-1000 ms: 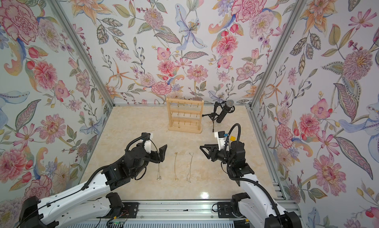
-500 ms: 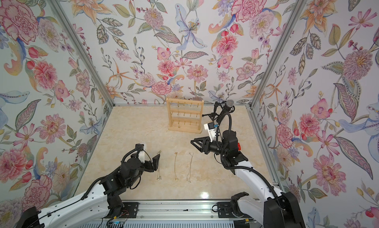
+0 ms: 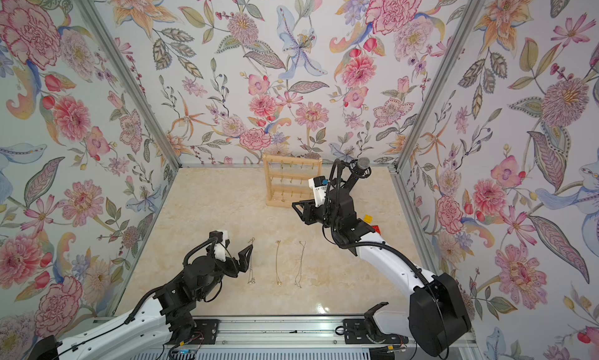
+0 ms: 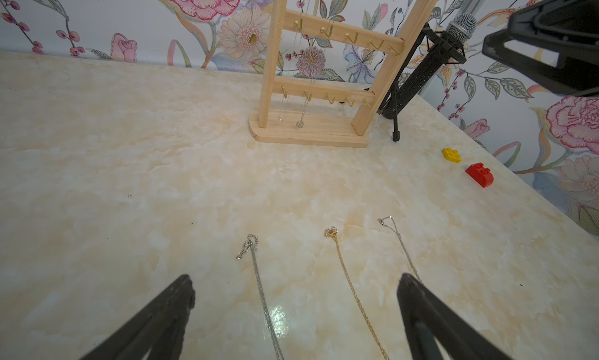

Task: Take the necklace off the jewelry display stand
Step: Take off the necklace from the stand.

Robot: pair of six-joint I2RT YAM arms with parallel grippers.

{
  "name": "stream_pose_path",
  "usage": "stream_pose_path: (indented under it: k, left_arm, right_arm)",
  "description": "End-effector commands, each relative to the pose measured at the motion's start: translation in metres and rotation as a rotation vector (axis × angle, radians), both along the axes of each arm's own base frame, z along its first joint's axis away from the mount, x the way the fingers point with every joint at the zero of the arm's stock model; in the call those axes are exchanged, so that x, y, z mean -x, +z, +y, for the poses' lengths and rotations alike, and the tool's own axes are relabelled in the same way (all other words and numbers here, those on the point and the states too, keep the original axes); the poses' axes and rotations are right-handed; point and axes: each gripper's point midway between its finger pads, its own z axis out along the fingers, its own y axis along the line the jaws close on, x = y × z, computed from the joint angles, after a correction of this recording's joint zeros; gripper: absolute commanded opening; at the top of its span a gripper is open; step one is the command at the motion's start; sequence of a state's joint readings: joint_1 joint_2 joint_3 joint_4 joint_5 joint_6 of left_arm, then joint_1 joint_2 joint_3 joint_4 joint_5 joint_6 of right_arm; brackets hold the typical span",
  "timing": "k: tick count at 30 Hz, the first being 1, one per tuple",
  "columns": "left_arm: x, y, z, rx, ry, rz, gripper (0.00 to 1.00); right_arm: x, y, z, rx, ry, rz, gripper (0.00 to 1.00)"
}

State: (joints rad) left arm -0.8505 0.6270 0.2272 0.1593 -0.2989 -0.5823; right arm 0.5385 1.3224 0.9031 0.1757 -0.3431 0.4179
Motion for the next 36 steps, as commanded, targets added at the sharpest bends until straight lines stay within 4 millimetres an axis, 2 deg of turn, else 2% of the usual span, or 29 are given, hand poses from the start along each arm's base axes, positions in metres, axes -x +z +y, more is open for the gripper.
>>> stream_pose_path:
  k: [1, 8, 12, 18, 36]
  left_arm:
    - [-0.001, 0.002, 0.005, 0.013, 0.017, -0.028, 0.99]
    - [-0.001, 0.0, 0.004, 0.004, 0.01, -0.025, 0.99]
    - [-0.002, 0.0, 0.002, -0.005, 0.005, -0.022, 0.99]
    - [-0.002, 0.001, 0.002, -0.007, 0.001, -0.026, 0.99]
    - [-0.003, 0.0, -0.002, -0.022, -0.011, -0.022, 0.99]
  right_arm:
    - [-0.029, 0.024, 0.005, 0.012, -0.117, -0.12, 0.36]
    - [-0.07, 0.042, 0.034, -0.052, -0.197, -0.194, 0.33]
    - [-0.095, 0.038, 0.051, -0.072, -0.214, -0.186, 0.34]
    - [-0.119, 0.03, 0.067, -0.083, -0.223, -0.182, 0.33]
    - [-0.147, 0.021, 0.07, -0.058, -0.302, -0.222, 0.29]
